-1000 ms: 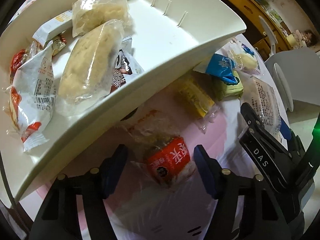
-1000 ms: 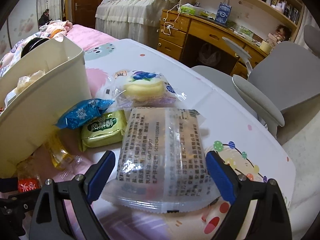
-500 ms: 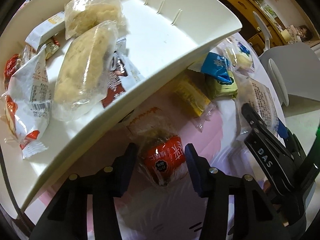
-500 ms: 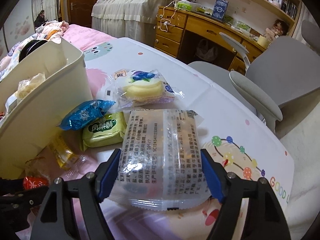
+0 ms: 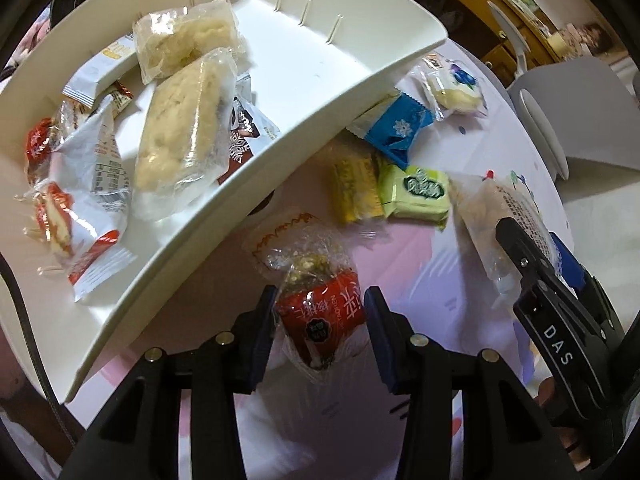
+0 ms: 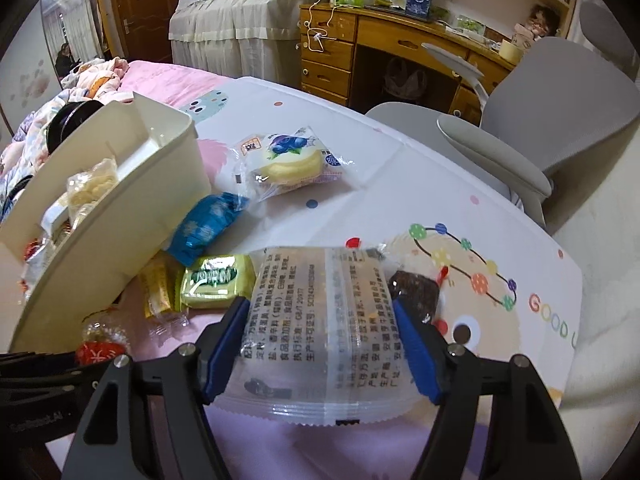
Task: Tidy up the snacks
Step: 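Grasp the red candy with the left tool while the right tool grasps the printed clear pack, then carry the red-labelled pastry and clear pack over the white tray while opening both tools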
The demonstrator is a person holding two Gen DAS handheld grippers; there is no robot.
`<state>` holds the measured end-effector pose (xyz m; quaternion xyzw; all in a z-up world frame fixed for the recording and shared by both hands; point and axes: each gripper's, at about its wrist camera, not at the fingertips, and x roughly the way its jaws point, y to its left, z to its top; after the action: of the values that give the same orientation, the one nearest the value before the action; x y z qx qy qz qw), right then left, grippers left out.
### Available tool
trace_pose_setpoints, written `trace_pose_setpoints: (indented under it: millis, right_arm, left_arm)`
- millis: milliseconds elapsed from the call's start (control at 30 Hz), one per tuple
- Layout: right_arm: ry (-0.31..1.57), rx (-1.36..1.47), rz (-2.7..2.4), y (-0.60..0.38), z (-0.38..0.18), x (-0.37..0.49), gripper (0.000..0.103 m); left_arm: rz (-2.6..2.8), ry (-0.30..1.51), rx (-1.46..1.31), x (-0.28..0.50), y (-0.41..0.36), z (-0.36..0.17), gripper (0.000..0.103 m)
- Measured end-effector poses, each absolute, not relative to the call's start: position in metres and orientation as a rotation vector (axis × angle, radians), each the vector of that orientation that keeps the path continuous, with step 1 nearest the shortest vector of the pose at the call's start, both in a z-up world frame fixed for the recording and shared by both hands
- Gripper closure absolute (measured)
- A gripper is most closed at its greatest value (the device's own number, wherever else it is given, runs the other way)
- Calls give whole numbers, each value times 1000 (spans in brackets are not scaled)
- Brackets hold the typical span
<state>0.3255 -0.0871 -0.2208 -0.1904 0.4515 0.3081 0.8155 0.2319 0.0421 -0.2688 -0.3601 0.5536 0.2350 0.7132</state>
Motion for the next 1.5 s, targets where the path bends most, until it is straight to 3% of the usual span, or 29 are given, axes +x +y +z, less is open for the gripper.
trace_pose_setpoints:
  millis: [267,333,367,400,433,767,1000,1067,1133,1233,1500]
  right_arm:
    - [960,-357,642,-105,-196,302,34]
    - [965,-337,637,-110,-190,298,38]
    - [963,-326,636,-114,-187,295,46]
    - [965,-313,640,-117,-184,294,90]
    - [975,-300,634,-119,-182,293,102]
    - [998,-251,616,-150,-171,266,102]
    - [1065,-266,588,-156,-188,257,95]
    - [1092,-285,573,-156,-197,259,81]
    - [1112,-298,563,-156,-206,261,51]
    - [1159,-300,557,-159,-219,265,39]
    - [1259,-231,581,-160,-247,277,23]
  left_arm:
    - [493,1192,-766,204,33,-230,61]
    - [485,1183,-756,196,30,-222,61]
    - [483,1178,-754,192,28,-218,61]
    - [482,1173,-751,186,26,-214,61]
    - [481,1171,-750,185,26,-212,61]
    - [473,1145,-734,147,12,-197,61]
    - [478,1148,-749,127,9,-202,61]
    - [480,1150,-754,122,8,-203,61]
    - [483,1156,-760,120,8,-204,61]
    - [488,1182,-762,118,8,-206,61]
    - [496,1180,-730,123,7,-195,61]
